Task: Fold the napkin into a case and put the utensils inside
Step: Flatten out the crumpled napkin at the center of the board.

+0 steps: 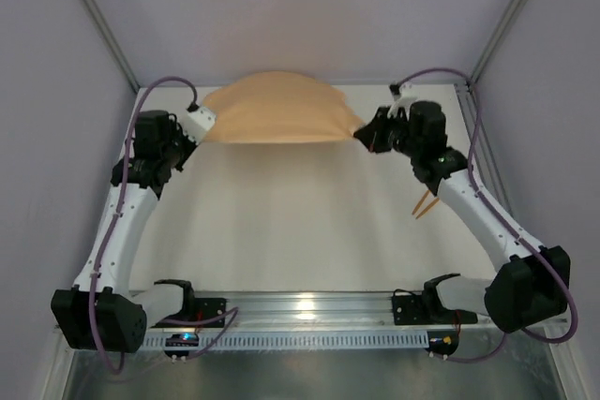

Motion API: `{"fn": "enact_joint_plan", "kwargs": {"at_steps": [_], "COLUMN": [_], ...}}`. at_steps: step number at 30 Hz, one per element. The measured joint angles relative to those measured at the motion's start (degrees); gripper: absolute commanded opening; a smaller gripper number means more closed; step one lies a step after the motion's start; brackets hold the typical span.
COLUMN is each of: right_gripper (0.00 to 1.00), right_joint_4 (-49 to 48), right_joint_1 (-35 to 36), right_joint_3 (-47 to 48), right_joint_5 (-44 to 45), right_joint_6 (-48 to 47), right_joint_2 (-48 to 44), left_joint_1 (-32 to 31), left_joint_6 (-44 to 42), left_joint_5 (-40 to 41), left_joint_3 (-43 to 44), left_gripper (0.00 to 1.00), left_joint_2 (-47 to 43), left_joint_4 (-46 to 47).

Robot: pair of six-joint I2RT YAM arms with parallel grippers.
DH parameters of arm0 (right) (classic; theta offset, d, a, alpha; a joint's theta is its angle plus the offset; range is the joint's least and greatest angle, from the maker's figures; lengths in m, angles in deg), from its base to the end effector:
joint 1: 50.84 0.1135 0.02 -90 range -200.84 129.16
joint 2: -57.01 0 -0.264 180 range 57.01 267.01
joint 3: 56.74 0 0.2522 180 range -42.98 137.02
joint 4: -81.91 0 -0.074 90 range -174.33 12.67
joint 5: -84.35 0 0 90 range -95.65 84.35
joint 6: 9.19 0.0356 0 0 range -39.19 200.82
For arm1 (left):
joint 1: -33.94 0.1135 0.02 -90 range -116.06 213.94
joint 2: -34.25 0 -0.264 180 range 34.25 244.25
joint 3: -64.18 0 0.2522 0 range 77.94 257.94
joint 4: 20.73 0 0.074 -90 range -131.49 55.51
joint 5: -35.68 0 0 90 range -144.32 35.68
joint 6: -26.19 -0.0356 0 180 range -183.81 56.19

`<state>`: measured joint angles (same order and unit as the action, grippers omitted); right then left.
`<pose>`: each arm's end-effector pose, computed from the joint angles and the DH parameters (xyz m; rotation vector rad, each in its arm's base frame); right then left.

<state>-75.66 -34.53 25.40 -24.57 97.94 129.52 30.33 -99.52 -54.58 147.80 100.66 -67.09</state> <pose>0.2792 0.0937 0.3836 -0.2294 1.8246 0.7095 0.2505 -0.0160 0.3767 0.7082 1.9739 0.3359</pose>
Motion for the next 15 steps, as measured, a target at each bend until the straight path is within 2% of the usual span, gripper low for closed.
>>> {"fn": "enact_joint_plan", "kwargs": {"at_steps": [3, 6, 10, 15], "right_gripper": [0.03, 0.03, 0.03, 0.03], "right_joint_4": [-1.81, -1.77, -1.36, 0.70], "right_joint_1": [0.74, 3.23, 8.07, 12.07], "right_joint_3": [-20.59, -34.42, -42.91, -46.69], "right_joint_5": [-0.24, -0.57, 0.92, 4.57], "right_joint_6": [3.04, 6.23, 9.79, 13.18], "right_joint_2": [-2.75, -6.78, -15.67, -26.40], "left_joint_1": [-0.09, -0.13, -0.02, 0.11], "left_joint_6": [-1.53, -2.62, -3.80, -4.70], "left_joint_5": [-1.31, -3.50, -4.37, -4.48], "left_joint_3": [-13.35, -22.67, -27.15, -28.79], "left_gripper": [0.00, 0.00, 0.00, 0.00], "left_joint_2": [-1.95, -5.31, -11.04, -18.80], "left_joint_4": [-1.57, -5.84, -12.02, -19.63]}}
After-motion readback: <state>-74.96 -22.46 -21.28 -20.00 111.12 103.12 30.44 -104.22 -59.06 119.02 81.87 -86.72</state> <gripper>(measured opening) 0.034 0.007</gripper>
